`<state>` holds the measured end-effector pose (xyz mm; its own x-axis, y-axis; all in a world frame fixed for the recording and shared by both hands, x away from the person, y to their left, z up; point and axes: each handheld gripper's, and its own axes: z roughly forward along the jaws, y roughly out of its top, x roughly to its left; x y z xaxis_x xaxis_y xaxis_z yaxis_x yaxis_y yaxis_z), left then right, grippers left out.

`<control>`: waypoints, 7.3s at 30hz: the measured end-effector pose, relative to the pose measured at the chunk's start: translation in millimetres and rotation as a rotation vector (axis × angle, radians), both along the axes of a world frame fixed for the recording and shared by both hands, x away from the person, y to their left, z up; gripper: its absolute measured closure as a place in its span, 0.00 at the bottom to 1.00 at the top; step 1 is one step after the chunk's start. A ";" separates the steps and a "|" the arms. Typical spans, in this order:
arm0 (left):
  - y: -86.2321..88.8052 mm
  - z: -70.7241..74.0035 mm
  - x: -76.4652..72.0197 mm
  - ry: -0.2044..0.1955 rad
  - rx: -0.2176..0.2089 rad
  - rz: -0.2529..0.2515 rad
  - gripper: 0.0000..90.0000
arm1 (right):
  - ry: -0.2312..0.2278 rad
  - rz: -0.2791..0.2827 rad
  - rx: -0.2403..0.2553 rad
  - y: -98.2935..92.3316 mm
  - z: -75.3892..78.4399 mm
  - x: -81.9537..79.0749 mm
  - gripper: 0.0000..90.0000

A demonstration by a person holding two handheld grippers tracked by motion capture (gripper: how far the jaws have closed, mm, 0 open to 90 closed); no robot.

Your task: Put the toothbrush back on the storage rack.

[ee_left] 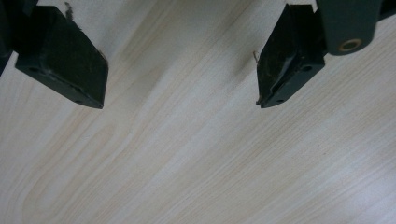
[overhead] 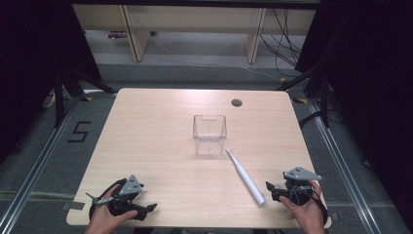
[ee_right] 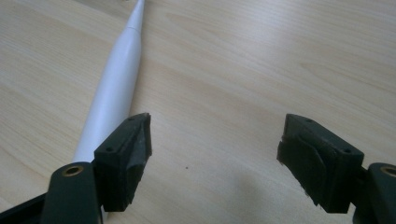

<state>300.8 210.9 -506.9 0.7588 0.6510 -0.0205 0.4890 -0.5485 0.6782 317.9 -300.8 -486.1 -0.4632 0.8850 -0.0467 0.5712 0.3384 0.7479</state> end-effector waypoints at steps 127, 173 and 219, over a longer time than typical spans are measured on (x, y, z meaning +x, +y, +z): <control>0.9 -0.9 1.5 0.003 0.020 -0.006 0.18 | 0.569 0.424 -0.391 97.8 10.7 106.5 0.74; 0.7 -0.8 1.5 0.002 0.020 -0.005 0.18 | 0.497 0.466 -0.371 77.0 46.0 106.6 0.75; 0.2 0.2 0.5 -0.006 0.000 0.004 0.18 | -0.082 0.375 0.082 57.6 103.4 110.5 0.74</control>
